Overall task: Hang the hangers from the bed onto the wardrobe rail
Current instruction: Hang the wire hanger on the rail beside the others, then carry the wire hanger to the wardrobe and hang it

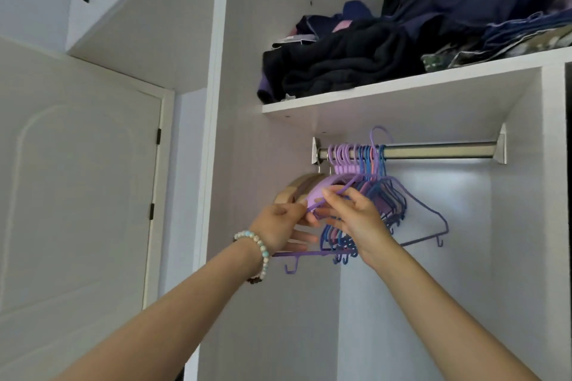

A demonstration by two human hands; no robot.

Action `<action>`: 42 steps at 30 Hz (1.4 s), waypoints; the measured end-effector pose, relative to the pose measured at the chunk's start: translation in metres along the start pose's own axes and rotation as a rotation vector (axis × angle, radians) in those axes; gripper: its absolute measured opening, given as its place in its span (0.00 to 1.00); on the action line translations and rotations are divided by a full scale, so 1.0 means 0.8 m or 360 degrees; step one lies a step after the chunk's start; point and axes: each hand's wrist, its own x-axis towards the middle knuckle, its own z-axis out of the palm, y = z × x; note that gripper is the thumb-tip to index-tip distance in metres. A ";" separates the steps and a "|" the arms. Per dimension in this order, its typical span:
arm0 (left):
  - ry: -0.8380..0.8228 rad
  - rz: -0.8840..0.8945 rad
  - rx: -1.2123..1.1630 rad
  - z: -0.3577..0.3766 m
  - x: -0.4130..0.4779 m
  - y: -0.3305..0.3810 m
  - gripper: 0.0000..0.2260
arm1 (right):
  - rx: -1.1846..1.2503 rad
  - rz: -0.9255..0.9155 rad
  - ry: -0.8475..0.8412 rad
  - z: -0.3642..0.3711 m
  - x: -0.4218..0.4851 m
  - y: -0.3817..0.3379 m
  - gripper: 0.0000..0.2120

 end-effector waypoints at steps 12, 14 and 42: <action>-0.0010 -0.0101 -0.0304 0.126 0.098 -0.022 0.15 | -0.0082 -0.0142 0.0494 -0.108 0.082 0.025 0.20; -0.0010 -0.0131 -0.0259 0.134 0.106 -0.022 0.15 | -0.0097 -0.0110 0.0501 -0.120 0.096 0.031 0.19; 0.0652 0.0301 0.0097 -0.079 -0.013 0.014 0.07 | -0.0548 -0.0338 0.0155 0.048 0.048 -0.017 0.21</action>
